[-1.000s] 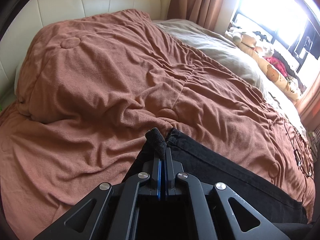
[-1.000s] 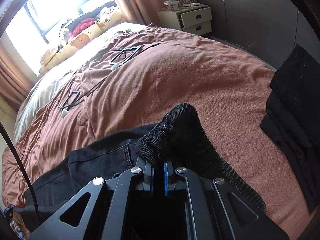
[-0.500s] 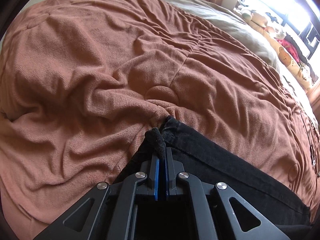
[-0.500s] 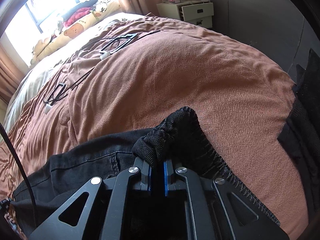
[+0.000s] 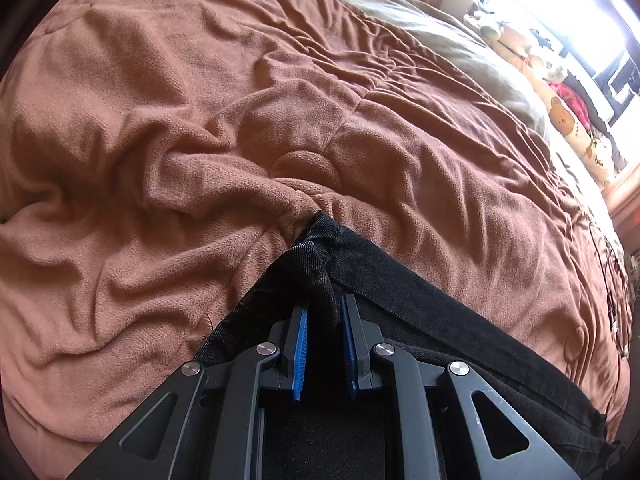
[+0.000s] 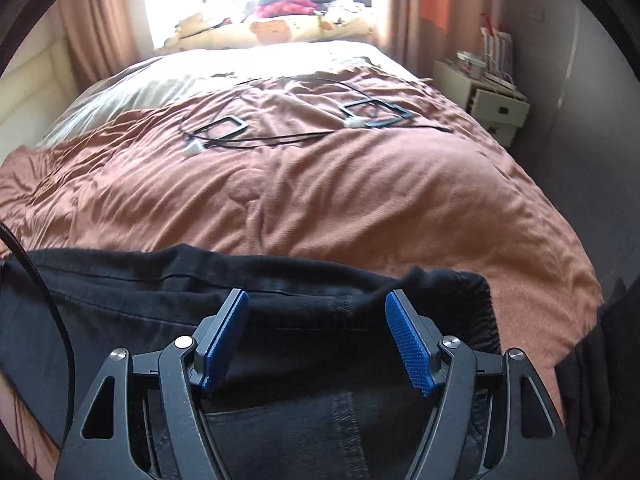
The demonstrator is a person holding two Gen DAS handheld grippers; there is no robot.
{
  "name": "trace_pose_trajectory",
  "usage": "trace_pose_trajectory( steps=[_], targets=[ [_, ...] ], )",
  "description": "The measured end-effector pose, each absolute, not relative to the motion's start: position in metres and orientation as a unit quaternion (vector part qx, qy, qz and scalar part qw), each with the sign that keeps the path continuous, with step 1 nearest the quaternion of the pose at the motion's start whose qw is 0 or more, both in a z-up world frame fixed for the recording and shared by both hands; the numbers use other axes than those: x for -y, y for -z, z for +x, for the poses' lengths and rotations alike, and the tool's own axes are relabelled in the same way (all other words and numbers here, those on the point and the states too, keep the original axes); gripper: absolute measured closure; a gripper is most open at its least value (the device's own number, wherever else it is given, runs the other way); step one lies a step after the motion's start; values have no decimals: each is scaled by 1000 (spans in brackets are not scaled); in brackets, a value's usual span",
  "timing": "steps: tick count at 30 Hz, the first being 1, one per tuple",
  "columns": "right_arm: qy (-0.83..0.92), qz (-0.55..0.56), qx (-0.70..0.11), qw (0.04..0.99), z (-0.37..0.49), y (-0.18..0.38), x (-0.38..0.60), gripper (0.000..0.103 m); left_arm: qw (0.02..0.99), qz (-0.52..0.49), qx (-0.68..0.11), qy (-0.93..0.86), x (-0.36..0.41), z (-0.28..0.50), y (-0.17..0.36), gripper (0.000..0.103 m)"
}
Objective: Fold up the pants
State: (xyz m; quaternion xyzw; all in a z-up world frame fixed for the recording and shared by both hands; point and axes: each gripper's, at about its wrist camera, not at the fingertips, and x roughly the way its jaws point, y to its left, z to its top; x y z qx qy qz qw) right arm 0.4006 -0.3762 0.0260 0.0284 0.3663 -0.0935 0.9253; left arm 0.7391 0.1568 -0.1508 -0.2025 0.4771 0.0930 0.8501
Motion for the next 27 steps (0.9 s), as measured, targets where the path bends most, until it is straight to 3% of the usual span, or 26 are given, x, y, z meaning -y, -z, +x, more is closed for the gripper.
trace_pose_trajectory(
  steps=[4,9,23,27],
  targets=[
    [17,-39,-376,926,421,-23,337,33,853,-199,-474,-94,-159,738,150,92],
    [-45,-110,-391,913,440,-12,297,34,854,-200,-471,-91,-163,736,145,93],
    [-133,-194,-462,855,520,28,247,34,859,-183,-468,-94,-165,738,142,97],
    [-148,-192,-492,836,539,41,244,42,860,-181,-468,-94,-165,739,142,97]
  ],
)
